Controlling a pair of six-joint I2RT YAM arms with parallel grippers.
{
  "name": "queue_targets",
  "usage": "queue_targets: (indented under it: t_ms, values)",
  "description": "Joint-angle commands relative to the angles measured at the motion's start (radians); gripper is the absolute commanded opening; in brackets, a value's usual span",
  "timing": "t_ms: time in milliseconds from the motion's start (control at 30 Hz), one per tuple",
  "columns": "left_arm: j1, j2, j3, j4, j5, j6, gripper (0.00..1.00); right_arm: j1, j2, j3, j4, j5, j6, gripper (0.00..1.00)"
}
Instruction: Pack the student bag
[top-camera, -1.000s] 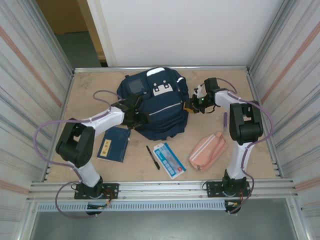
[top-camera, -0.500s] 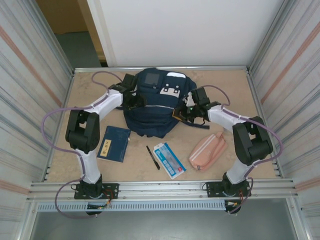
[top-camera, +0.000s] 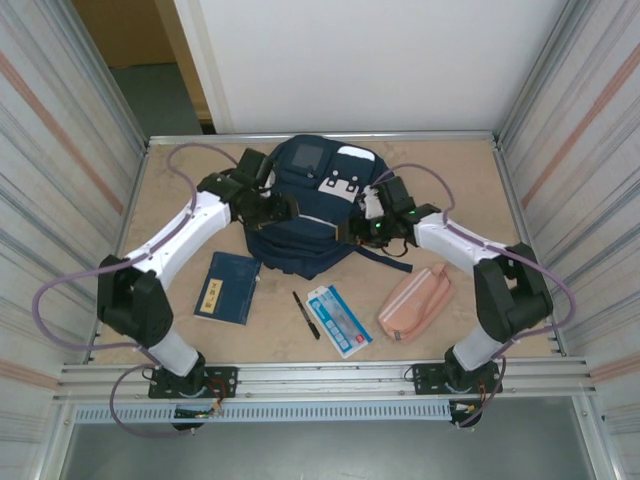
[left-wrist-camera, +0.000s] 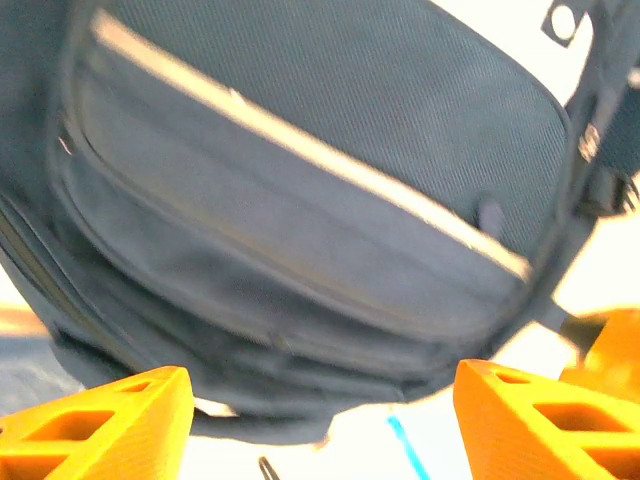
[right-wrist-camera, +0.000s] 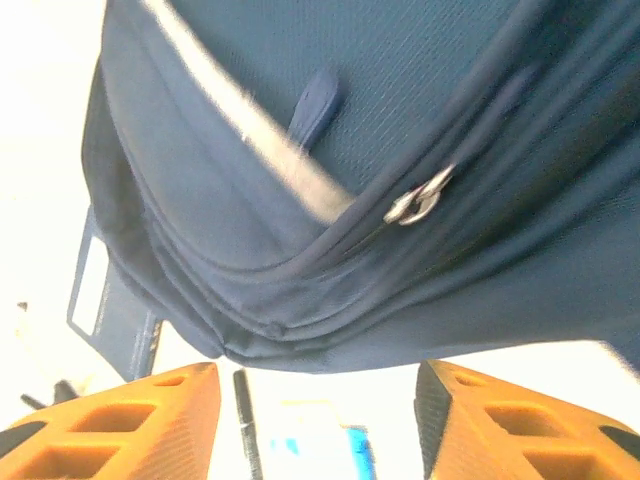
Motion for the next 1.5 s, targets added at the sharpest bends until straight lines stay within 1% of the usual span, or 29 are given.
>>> queue_targets:
  t_ms: [0, 67, 133, 233, 267, 333, 400, 467, 533, 600, 633, 700, 733, 767, 800, 833, 900, 967, 1067, 1100, 1200, 1267, 1367, 1467]
  values:
    - [-0.054, -0.012, -0.09, -0.004, 0.002, -0.144, 0.7, -0.107, -0.052, -0.01, -0.056, 0.063, -0.155, 0.6]
    - [-0.086, -0.021, -0.129, 0.04, -0.015, -0.18, 0.7, -0.142, -0.036, -0.008, -0.046, 0.069, -0.184, 0.61]
    - [-0.102, -0.011, -0.132, 0.063, -0.031, -0.204, 0.7, -0.157, -0.007, 0.01, -0.06, 0.094, -0.211, 0.61]
    - [-0.114, 0.015, -0.085, 0.097, -0.058, -0.171, 0.69, -0.157, 0.019, 0.03, -0.09, 0.142, -0.23, 0.61]
    - [-0.119, 0.025, -0.058, 0.103, -0.082, -0.144, 0.69, -0.156, 0.017, 0.021, -0.079, 0.151, -0.226, 0.61]
    - [-0.126, 0.052, -0.008, 0.091, -0.131, -0.136, 0.69, -0.158, 0.015, 0.005, -0.067, 0.156, -0.215, 0.62]
    - [-0.127, 0.083, 0.027, 0.093, -0.114, -0.156, 0.69, -0.16, 0.011, -0.002, -0.067, 0.178, -0.208, 0.63]
    - [-0.147, 0.116, 0.047, 0.112, -0.113, -0.18, 0.69, -0.164, 0.004, -0.014, -0.066, 0.214, -0.202, 0.65]
    - [-0.175, 0.153, 0.071, 0.14, -0.114, -0.161, 0.69, -0.179, 0.003, -0.025, -0.052, 0.21, -0.183, 0.67]
    - [-0.194, 0.201, 0.12, 0.169, -0.075, -0.084, 0.69, -0.2, 0.014, -0.027, -0.035, 0.162, -0.172, 0.67]
    - [-0.204, 0.23, 0.158, 0.173, -0.053, -0.021, 0.69, -0.207, 0.017, -0.027, -0.026, 0.148, -0.166, 0.67]
    - [-0.218, 0.281, 0.226, 0.184, 0.006, 0.157, 0.69, -0.219, 0.025, -0.046, 0.005, 0.117, -0.164, 0.67]
    - [-0.227, 0.305, 0.239, 0.199, 0.02, 0.246, 0.76, -0.227, 0.026, -0.059, 0.033, 0.093, -0.164, 0.67]
    - [-0.232, 0.326, 0.249, 0.206, 0.017, 0.314, 0.87, -0.234, 0.032, -0.071, 0.057, 0.064, -0.163, 0.67]
    - [-0.23, 0.346, 0.266, 0.201, 0.01, 0.353, 0.94, -0.24, 0.037, -0.078, 0.076, 0.037, -0.164, 0.66]
    - [-0.229, 0.374, 0.289, 0.176, -0.02, 0.38, 0.94, -0.245, 0.046, -0.082, 0.091, 0.007, -0.167, 0.66]
    - [-0.23, 0.418, 0.338, 0.124, -0.073, 0.424, 0.94, -0.251, 0.06, -0.085, 0.104, -0.039, -0.179, 0.66]
    - [-0.231, 0.458, 0.372, 0.088, -0.113, 0.455, 0.93, -0.253, 0.074, -0.086, 0.105, -0.051, -0.188, 0.66]
    - [-0.234, 0.497, 0.414, 0.036, -0.23, 0.451, 0.89, -0.256, 0.089, -0.088, 0.103, -0.066, -0.199, 0.66]
    - [-0.236, 0.523, 0.421, 0.03, -0.253, 0.451, 0.86, -0.258, 0.088, -0.089, 0.101, -0.067, -0.201, 0.65]
    - [-0.238, 0.553, 0.429, 0.033, -0.285, 0.468, 0.77, -0.262, 0.079, -0.104, 0.103, -0.063, -0.204, 0.65]
    - [-0.245, 0.572, 0.439, 0.028, -0.307, 0.487, 0.76, -0.265, 0.086, -0.109, 0.108, -0.069, -0.205, 0.65]
    - [-0.257, 0.603, 0.452, 0.026, -0.31, 0.519, 0.75, -0.266, 0.1, -0.111, 0.107, -0.082, -0.203, 0.65]
    - [-0.269, 0.624, 0.453, 0.02, -0.311, 0.507, 0.74, -0.266, 0.105, -0.132, 0.145, -0.102, -0.204, 0.65]
